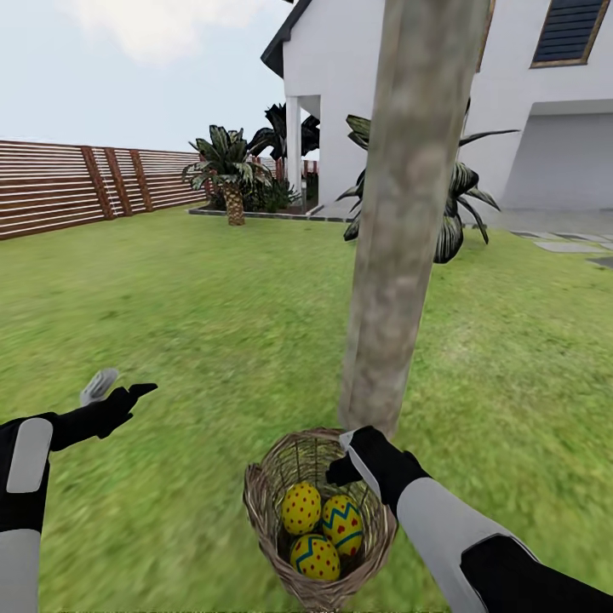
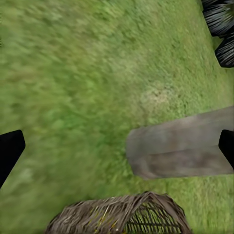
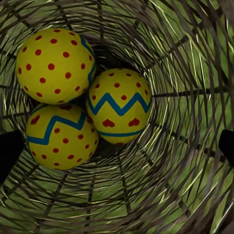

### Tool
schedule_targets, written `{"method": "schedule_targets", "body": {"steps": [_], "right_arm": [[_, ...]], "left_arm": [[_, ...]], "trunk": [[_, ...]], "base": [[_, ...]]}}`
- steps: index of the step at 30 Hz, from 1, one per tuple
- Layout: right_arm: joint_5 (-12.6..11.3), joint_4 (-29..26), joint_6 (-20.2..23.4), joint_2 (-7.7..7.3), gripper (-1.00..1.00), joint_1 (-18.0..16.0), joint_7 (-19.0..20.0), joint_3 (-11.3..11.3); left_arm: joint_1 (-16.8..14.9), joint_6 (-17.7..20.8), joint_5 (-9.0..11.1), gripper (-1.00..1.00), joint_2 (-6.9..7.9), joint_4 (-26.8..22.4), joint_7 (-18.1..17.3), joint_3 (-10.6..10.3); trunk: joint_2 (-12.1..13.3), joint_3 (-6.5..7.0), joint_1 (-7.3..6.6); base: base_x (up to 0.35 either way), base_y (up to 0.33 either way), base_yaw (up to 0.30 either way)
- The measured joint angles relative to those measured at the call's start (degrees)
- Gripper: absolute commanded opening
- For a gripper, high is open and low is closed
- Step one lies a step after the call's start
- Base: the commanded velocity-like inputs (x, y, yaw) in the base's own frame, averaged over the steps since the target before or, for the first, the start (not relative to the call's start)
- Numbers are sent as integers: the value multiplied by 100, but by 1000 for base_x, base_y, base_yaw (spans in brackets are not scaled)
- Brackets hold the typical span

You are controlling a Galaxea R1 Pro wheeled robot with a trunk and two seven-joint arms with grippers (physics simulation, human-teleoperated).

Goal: Take the three Easter eggs out of the wicker basket on the lawn in the garden, then place them on the lawn next to a single tree (choose any tree) so that all three eggs are next to the same tree and none are left in the basket.

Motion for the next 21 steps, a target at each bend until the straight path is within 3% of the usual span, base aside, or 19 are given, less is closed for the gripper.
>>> {"method": "schedule_targets", "body": {"steps": [10,15,21], "right_arm": [[15,-64,-10,0,100,-8,-27,-8],[16,-65,-11,0,100,-8,-27,-8],[17,-73,-47,0,100,-8,-27,-8]], "left_arm": [[0,-5,1,100,2,2,0,1],[0,-5,1,100,8,2,0,1],[0,-5,1,100,6,-9,0,11]], "trunk": [[-401,-180,220],[-602,-269,327],[-766,-385,423]], "base": [[6,0,0],[210,0,0],[45,0,0]]}}
